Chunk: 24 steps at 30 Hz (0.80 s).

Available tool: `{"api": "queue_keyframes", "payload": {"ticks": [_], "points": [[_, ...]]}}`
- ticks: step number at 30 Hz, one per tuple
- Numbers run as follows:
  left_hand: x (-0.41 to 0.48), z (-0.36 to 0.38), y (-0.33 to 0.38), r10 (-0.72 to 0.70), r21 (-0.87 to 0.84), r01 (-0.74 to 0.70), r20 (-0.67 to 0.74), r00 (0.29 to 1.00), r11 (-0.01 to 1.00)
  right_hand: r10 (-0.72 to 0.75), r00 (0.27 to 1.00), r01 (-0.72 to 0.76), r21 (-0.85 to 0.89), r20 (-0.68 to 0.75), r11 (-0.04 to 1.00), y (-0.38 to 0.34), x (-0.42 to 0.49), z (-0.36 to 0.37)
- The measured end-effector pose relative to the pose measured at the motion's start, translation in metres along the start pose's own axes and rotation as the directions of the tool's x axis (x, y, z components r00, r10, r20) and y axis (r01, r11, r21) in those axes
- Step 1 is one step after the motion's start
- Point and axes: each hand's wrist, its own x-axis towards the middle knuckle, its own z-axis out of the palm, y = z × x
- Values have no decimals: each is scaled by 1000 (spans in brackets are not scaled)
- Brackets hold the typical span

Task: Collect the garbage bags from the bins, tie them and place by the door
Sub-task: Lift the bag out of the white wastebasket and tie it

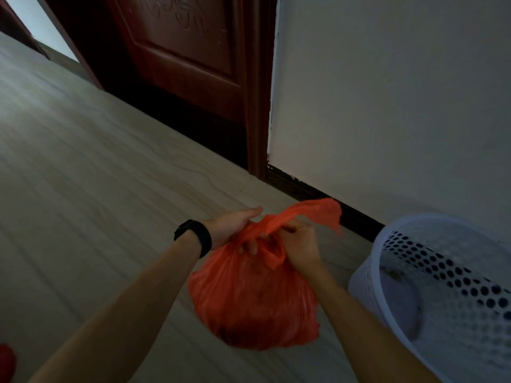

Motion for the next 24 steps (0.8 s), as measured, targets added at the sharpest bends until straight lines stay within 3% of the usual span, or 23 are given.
{"api": "queue_keyframes", "payload": {"ticks": [3, 5, 9, 12, 14, 16, 19, 21, 24], "points": [[4, 0, -10, 11, -68, -17, -78, 997, 998, 38, 994, -32, -67, 101, 997, -2, 2, -2], [6, 4, -15, 19, -94, -32, -140, 990, 995, 80, 989, -82, 10, 127, 997, -6, -1, 0], [14, 19, -19, 121, -135, -176, -339, 933, 975, 148, 986, -148, -10, 81, 989, -10, -5, 7], [17, 28, -23, 169, -122, -260, -492, 854, 958, 113, 994, -113, 46, 3, 993, -15, -9, 13], [12, 37, -25, 157, -301, -379, -564, 811, 875, 142, 990, -139, 131, -9, 982, -19, -13, 17], [9, 43, -26, 100, -534, -482, -592, 800, 695, 239, 971, -228, 219, -25, 949, -22, -18, 20], [11, 42, -29, 17, -652, -557, -642, 767, 514, 358, 931, -315, 344, -70, 885, -24, -21, 23], [7, 41, -31, -32, -698, -604, -664, 747, 384, 449, 891, -324, 601, -64, 730, -25, -20, 25], [0, 36, -49, -114, -751, -647, -660, 742, 135, 577, 817, -222, 932, 17, 287, -17, -25, 13]]}}
